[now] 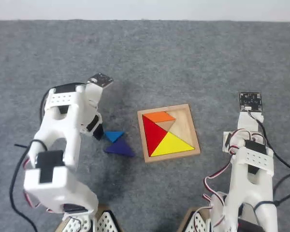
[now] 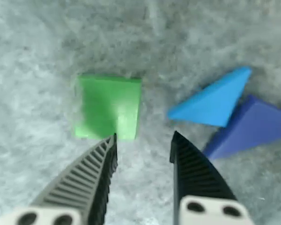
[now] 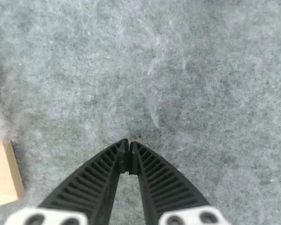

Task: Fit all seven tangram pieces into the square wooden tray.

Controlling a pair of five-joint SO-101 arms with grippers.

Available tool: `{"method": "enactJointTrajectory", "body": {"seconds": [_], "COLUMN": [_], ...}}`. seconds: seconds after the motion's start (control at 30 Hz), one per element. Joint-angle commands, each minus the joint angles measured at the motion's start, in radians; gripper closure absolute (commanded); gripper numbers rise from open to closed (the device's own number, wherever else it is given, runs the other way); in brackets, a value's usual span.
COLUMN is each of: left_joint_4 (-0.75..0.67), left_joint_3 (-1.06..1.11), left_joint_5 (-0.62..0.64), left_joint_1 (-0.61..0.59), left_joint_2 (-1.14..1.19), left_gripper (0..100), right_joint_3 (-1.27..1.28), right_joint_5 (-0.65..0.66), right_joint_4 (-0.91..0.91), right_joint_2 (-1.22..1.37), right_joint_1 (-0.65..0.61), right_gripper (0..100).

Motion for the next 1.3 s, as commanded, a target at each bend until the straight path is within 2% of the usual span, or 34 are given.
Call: {"method": "enactJointTrajectory", "body": {"seconds": [0.0,0.27,0.7,0.93,1.03,1.13,1.27], "left_joint_4": [-0.021,-0.020,0.084,0.166,0.172,0.166,0.169], "left_joint_3": [-0.116,-0.260,-0.199,-0.248,-0.255,-0.271,-0.305], "left_joint_5": [-0.017,-0.020,-0.106,-0.106,-0.095,-0.026,-0.026], "left_joint_1": [-0.006,-0.037,-0.002,0.008,0.031,0.040,0.026], "left_joint_2": [0.087,0.219,0.238,0.249,0.249,0.249,0.249], "left_gripper": [81,82,83,78,78,78,78], "right_joint_3": [-0.032,-0.032,-0.032,-0.032,-0.032,-0.032,-0.032], "right_joint_5": [-0.008,-0.008,-0.008,-0.008,-0.008,-0.008,-0.008], "right_joint_4": [-0.018,-0.019,-0.019,-0.019,-0.019,-0.016,-0.016], "right_joint_2": [-0.008,-0.008,-0.008,-0.008,-0.008,-0.008,-0.008], "right_joint_1": [-0.002,-0.002,-0.002,-0.002,-0.002,-0.002,-0.002], "right_gripper": [98.8,98.8,98.8,98.8,98.8,98.8,98.8]}}
